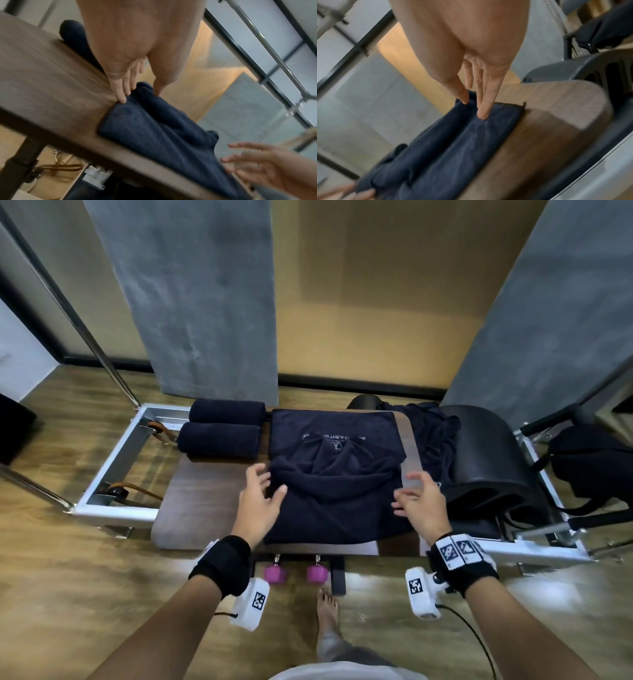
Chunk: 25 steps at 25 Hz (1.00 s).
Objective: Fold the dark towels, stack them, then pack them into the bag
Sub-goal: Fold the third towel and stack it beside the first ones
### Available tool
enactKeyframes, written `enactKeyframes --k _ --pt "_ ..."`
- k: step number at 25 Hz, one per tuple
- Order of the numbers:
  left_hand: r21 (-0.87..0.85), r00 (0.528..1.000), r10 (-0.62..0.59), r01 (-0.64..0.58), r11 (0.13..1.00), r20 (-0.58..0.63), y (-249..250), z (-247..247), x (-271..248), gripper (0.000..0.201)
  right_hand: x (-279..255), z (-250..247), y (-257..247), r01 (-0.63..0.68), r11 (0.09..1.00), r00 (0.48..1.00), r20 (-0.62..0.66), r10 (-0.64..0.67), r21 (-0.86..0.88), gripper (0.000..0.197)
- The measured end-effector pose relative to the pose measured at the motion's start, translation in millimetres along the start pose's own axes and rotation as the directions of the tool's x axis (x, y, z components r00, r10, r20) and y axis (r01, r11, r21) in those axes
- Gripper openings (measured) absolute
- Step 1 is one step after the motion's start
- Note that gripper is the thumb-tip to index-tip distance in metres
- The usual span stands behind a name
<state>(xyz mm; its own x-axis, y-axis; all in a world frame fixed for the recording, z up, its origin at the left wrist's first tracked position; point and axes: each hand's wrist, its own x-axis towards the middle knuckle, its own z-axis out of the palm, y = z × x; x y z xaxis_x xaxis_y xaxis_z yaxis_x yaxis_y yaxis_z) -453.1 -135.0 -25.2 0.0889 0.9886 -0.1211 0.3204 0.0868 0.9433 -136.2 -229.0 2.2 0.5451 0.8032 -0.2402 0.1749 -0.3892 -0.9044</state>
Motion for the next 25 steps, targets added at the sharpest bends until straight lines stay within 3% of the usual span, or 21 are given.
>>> enactKeyframes --k 3,5,7,12,15,19,21,25 --pt "0.337 0.947 0.238 -0.302 0.892 0.216 -20 -7 -25 0.03 -17 2 26 0.208 0.904 0.976 0.136 -0.169 -0.372 0.02" --pt "0.468 0.903 0.195 -0.372 0.802 0.383 -27 -16 -38 0.035 -28 2 38 0.285 0.835 0.954 0.218 -0.203 -0.47 0.018" --pt "0.515 0.881 0.159 -0.398 0.76 0.446 -30 -24 -44 0.041 -35 1 46 0.325 0.797 0.941 0.253 -0.223 -0.509 0.021" --pt "0.52 0.887 0.257 -0.438 0.733 0.385 -29 -32 -46 0.011 -46 -6 51 0.4 0.682 0.915 0.311 -0.257 -0.613 0.041" --pt "0.422 0.925 0.261 -0.36 0.832 0.275 -25 -32 -45 0.005 -50 -9 53 0.422 0.632 0.907 0.31 -0.287 -0.65 0.042" --pt "0.193 0.948 0.183 -0.236 0.952 0.26 -13 -29 -31 0.006 -42 -11 50 0.468 0.658 0.883 0.281 -0.376 -0.59 0.019" --pt "0.167 0.953 0.138 -0.188 0.968 0.271 -7 -28 -21 0.004 -32 -15 43 0.436 0.757 0.899 0.208 -0.385 -0.487 0.014" --pt "0.132 0.939 0.15 -0.198 0.971 0.308 11 -30 12 0.031 12 -33 2 0.385 0.901 0.923 0.106 -0.371 -0.201 0.019"
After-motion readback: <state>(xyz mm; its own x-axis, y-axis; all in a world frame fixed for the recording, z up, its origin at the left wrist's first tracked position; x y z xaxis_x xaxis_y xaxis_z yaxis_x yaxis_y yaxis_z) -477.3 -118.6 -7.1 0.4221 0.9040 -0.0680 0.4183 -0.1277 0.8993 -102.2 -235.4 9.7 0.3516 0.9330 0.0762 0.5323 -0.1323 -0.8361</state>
